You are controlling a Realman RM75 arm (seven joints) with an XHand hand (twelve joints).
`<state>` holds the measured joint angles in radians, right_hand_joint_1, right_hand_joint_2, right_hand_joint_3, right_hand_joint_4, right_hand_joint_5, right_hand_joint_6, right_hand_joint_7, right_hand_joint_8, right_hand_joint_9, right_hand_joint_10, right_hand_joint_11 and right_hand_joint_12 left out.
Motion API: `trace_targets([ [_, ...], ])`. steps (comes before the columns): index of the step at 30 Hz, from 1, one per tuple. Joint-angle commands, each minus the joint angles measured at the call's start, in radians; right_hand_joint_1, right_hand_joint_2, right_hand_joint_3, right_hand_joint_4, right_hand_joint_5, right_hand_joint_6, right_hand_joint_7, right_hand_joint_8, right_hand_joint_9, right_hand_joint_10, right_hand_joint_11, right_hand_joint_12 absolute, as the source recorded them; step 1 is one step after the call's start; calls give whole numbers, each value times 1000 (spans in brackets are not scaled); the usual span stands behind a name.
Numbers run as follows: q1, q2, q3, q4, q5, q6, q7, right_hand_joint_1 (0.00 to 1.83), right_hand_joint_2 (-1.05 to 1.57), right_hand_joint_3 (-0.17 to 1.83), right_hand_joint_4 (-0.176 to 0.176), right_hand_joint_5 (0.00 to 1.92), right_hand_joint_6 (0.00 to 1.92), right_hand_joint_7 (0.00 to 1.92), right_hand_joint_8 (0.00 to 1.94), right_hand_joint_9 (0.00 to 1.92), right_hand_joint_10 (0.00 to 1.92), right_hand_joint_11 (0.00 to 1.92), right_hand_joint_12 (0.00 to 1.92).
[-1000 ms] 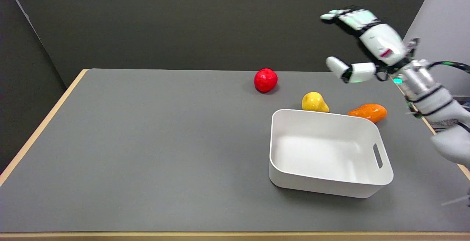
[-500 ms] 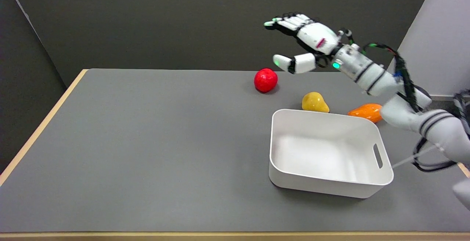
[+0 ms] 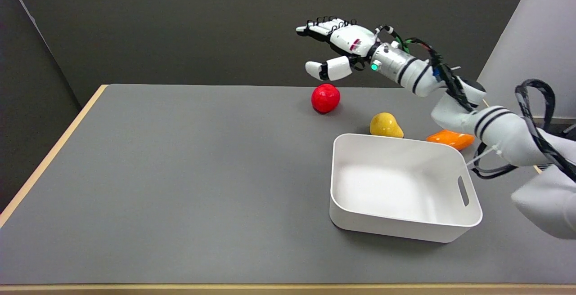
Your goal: Pick up tomato.
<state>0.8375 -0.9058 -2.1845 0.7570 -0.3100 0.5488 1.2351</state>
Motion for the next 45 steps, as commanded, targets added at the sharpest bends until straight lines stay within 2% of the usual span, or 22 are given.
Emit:
trace_targets([
  [1, 185, -142, -128, -269, -181, -193, 21, 113, 557, 1025, 116, 74, 213, 91, 159, 57, 394, 23, 912],
  [4, 178, -143, -128, -297, -186, -225, -32, 119, 554, 1017, 114, 58, 207, 72, 164, 48, 383, 16, 908],
  [6, 178, -145, -128, -313, -186, -230, -32, 336, 550, 1042, 103, 108, 54, 125, 32, 68, 327, 55, 836],
  [18, 172, -152, -127, -300, -188, -260, -29, 338, 553, 1042, 101, 120, 17, 136, 3, 78, 298, 53, 828],
  [23, 121, -136, -138, -218, -188, -261, -1, 338, 552, 1041, 100, 108, 45, 126, 18, 71, 318, 55, 837],
  [25, 110, -134, -151, -206, -188, -251, 16, 154, 554, 1016, 106, 58, 170, 75, 146, 48, 374, 20, 901],
  [27, 109, -134, -165, -204, -188, -239, 24, 116, 552, 1010, 108, 54, 192, 70, 173, 46, 387, 15, 916],
  [45, 106, -178, -183, -328, -188, -227, 28, 164, 552, 1015, 109, 77, 190, 92, 162, 54, 402, 29, 922],
])
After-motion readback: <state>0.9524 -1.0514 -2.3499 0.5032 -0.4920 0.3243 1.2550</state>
